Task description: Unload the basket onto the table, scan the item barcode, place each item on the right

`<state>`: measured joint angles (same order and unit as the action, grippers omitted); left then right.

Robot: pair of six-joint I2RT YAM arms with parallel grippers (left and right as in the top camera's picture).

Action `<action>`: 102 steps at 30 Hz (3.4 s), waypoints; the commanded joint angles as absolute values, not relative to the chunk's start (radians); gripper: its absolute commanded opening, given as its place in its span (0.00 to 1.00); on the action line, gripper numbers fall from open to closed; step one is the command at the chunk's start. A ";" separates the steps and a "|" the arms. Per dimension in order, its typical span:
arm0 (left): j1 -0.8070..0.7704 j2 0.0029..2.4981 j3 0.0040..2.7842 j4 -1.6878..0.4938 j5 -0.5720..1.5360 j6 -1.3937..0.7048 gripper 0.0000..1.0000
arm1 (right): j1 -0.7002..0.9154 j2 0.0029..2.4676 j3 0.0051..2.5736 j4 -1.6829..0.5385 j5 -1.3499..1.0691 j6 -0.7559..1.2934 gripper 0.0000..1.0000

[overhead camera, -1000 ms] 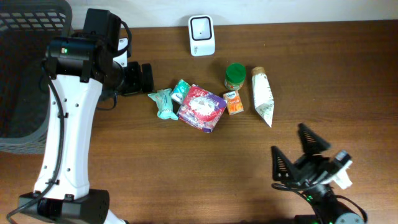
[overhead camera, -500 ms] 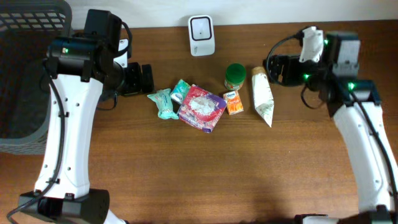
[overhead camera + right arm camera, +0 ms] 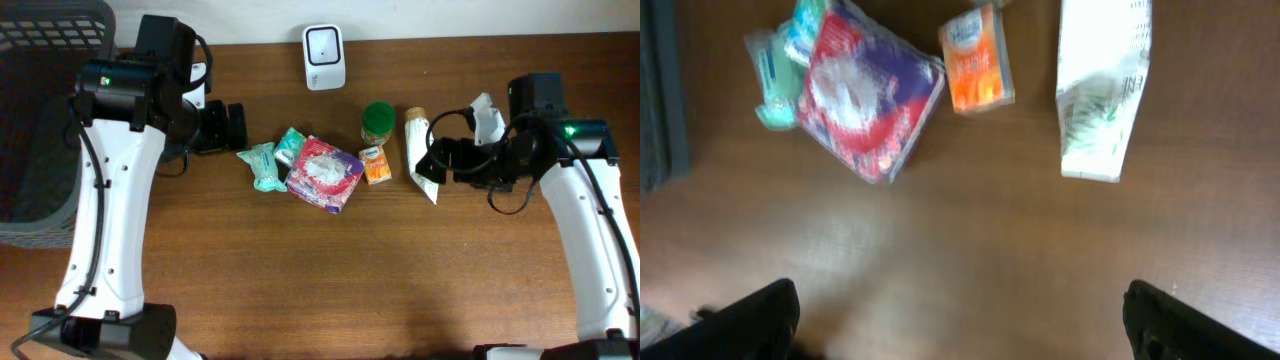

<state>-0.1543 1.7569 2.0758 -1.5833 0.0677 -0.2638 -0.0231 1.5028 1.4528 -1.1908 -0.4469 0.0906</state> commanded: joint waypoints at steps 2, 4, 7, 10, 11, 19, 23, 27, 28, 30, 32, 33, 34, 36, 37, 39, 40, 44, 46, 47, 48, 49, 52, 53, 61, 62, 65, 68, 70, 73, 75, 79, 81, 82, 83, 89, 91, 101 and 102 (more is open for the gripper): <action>-0.156 1.756 2.078 -1.583 0.064 -0.249 0.99 | -0.026 1.515 1.462 -1.042 -0.348 0.086 0.99; -0.156 1.756 2.078 -1.583 0.064 -0.249 0.99 | -0.026 1.575 1.462 -0.988 -0.259 0.086 0.99; -0.156 1.756 2.078 -1.583 0.064 -0.249 0.99 | -0.026 1.716 1.462 -0.894 -0.250 0.086 0.99; -0.156 1.756 2.078 -1.583 0.064 -0.249 0.99 | -0.017 1.886 1.462 -0.772 -0.178 0.082 0.96; -0.156 1.756 2.078 -1.583 0.064 -0.249 0.99 | 0.009 1.905 1.462 -0.766 -0.105 0.081 0.96; -0.156 1.756 2.078 -1.583 0.064 -0.249 0.99 | 0.195 2.012 1.462 -0.727 0.223 0.053 0.96; -0.156 1.756 2.078 -1.583 0.064 -0.249 0.99 | 0.195 2.043 1.462 -0.711 0.222 0.052 0.94; -0.156 1.756 2.078 -1.583 0.064 -0.249 0.99 | 0.195 2.090 1.461 -0.693 0.222 0.052 0.74; -0.156 1.756 2.078 -1.583 0.064 -0.249 0.99 | 0.195 2.090 1.461 -0.691 0.223 0.052 0.61; -0.156 1.756 2.078 -1.583 0.064 -0.249 0.99 | 0.195 2.088 1.461 -0.698 0.223 0.052 0.35; -0.156 1.756 2.078 -1.583 0.064 -0.249 0.99 | 0.182 2.085 1.483 -0.736 0.223 0.060 0.27; -0.156 1.756 2.078 -1.583 0.064 -0.249 0.99 | 0.161 2.081 1.518 -0.786 0.221 0.068 0.23; -0.156 1.756 2.078 -1.583 0.064 -0.249 0.99 | 0.141 2.080 1.556 -0.840 0.220 0.085 0.23; -0.147 1.756 2.078 -1.583 0.064 -0.249 0.99 | 0.091 2.080 1.631 -0.943 0.121 0.085 0.18; -0.141 1.756 2.078 -1.583 0.064 -0.249 0.99 | 0.066 2.080 1.653 -0.972 0.053 0.084 0.18; -0.143 1.756 2.078 -1.583 0.064 -0.249 0.99 | 0.002 2.080 1.665 -1.005 -0.102 0.082 0.19; -0.143 1.756 2.078 -1.583 0.064 -0.249 0.99 | -0.036 2.081 1.656 -1.015 -0.124 0.082 0.30; -0.141 1.756 2.078 -1.583 0.064 -0.249 0.99 | -0.051 2.082 1.654 -1.030 -0.123 0.081 0.75; -0.141 1.756 2.078 -1.583 0.064 -0.248 0.99 | -0.046 2.082 1.654 -1.028 -0.120 0.083 0.75; -0.141 1.756 2.078 -1.583 0.064 -0.249 0.99 | -0.046 2.082 1.654 -1.024 -0.120 0.086 0.76; -0.141 1.756 2.078 -1.583 0.064 -0.249 0.99 | -0.046 2.083 1.653 -1.017 -0.120 0.086 0.75; -0.141 1.756 2.078 -1.583 0.064 -0.249 0.99 | -0.046 2.083 1.653 -1.013 -0.120 0.094 0.74; -0.141 1.756 2.078 -1.583 0.064 -0.249 0.99 | -0.045 2.083 1.653 -1.007 -0.121 0.159 0.71; -0.141 1.756 2.078 -1.583 0.064 -0.248 0.99 | -0.046 2.083 1.653 -1.006 -0.119 0.159 0.70; -0.141 1.756 2.078 -1.583 0.064 -0.249 0.99 | 0.015 2.084 1.653 -1.019 0.050 0.196 0.68; -0.141 1.756 2.078 -1.583 0.064 -0.249 0.99 | 0.049 2.084 1.653 -1.018 0.081 0.201 0.57; -0.141 1.756 2.078 -1.583 0.064 -0.249 0.99 | 0.108 2.084 1.653 -1.025 0.185 0.285 0.45; -0.141 1.756 2.078 -1.583 0.064 -0.249 0.99 | 0.117 2.084 1.645 -1.034 0.241 0.309 0.41; -0.141 1.756 2.078 -1.583 0.064 -0.249 0.99 | 0.116 2.084 1.610 -1.025 0.308 0.309 0.38; -0.141 1.756 2.078 -1.583 0.064 -0.249 0.99 | 0.099 2.084 1.536 -0.971 0.404 0.309 0.38; -0.141 1.756 2.078 -1.584 0.064 -0.248 0.99 | 0.063 2.084 1.528 -0.965 0.408 0.308 0.35; -0.141 1.756 2.078 -1.583 0.064 -0.249 0.99 | -0.020 2.083 1.570 -1.032 0.376 0.308 0.40; -0.143 1.756 2.078 -1.583 0.064 -0.249 0.99 | -0.006 2.083 1.663 -1.102 0.276 0.261 0.50; -0.143 1.756 2.078 -1.583 0.064 -0.249 0.99 | 0.017 2.083 1.708 -1.131 0.258 0.241 0.55; -0.143 1.756 2.078 -1.583 0.064 -0.249 0.99 | 0.046 2.083 1.719 -1.137 0.266 0.239 0.59; -0.143 1.756 2.078 -1.583 0.064 -0.249 0.99 | 0.114 2.085 1.588 -1.010 0.379 0.206 0.65; -0.143 1.756 2.078 -1.583 0.064 -0.249 0.99 | 0.113 2.085 1.533 -0.950 0.447 0.207 0.65; -0.143 1.756 2.078 -1.583 0.064 -0.249 0.99 | -0.024 2.196 1.528 -0.857 0.401 0.100 0.66; -0.143 1.756 2.078 -1.583 0.064 -0.249 0.99 | -0.028 2.199 1.528 -0.856 0.401 0.100 0.66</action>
<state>-0.1474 1.7569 2.0758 -1.5845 0.0677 -0.2638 -0.0139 2.1563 1.5356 -0.8509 0.4606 0.1207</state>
